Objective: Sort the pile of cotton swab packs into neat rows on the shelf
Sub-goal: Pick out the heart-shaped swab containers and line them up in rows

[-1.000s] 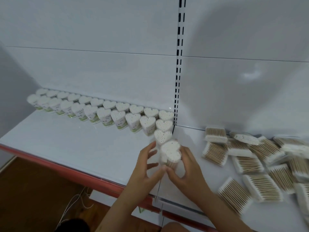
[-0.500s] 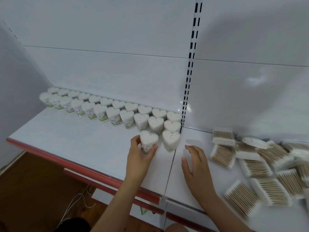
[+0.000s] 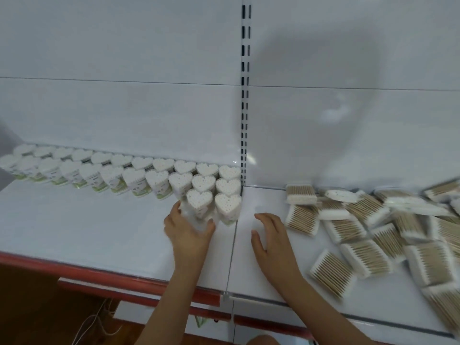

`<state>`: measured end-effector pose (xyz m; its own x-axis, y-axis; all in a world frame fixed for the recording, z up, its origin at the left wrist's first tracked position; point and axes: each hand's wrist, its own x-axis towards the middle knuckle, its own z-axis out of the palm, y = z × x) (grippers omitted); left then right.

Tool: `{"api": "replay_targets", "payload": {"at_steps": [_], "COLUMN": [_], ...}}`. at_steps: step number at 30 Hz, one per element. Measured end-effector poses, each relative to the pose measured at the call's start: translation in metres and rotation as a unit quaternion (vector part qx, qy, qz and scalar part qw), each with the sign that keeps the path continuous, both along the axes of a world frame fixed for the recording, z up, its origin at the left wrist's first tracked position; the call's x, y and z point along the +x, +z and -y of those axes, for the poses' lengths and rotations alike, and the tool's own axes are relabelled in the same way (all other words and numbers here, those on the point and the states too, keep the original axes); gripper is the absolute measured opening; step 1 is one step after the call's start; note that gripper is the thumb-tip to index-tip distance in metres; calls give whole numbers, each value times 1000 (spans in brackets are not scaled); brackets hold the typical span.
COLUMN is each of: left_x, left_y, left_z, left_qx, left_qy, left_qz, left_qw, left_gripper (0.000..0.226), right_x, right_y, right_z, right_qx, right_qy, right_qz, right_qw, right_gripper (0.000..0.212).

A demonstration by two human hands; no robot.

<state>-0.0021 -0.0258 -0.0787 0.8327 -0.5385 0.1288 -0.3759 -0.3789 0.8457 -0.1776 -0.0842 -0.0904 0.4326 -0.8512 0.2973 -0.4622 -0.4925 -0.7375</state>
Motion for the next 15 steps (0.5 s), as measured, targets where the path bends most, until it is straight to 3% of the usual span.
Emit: {"api": "replay_targets", "payload": {"at_steps": [3, 6, 10, 15], "left_x": [-25, -65, -138, -224], "left_y": [13, 28, 41, 47], "left_z": [-22, -13, 15, 41], "left_qx": [-67, -102, -81, -70], "left_qy": [-6, -142, -360, -498], "left_qz": [52, 74, 99, 148], "left_qw": [996, 982, 924, 851], "left_gripper": [64, 45, 50, 54], "right_x": [-18, -50, -101, -186], "right_y": [27, 60, 95, 124], "right_z": [-4, 4, 18, 30], "right_qx": [-12, -40, -60, -96], "right_qy": [-22, -82, -165, -234], "right_qz": [35, 78, 87, 63], "right_qw": [999, 993, 981, 966], "right_gripper": [41, 39, 52, 55]}}
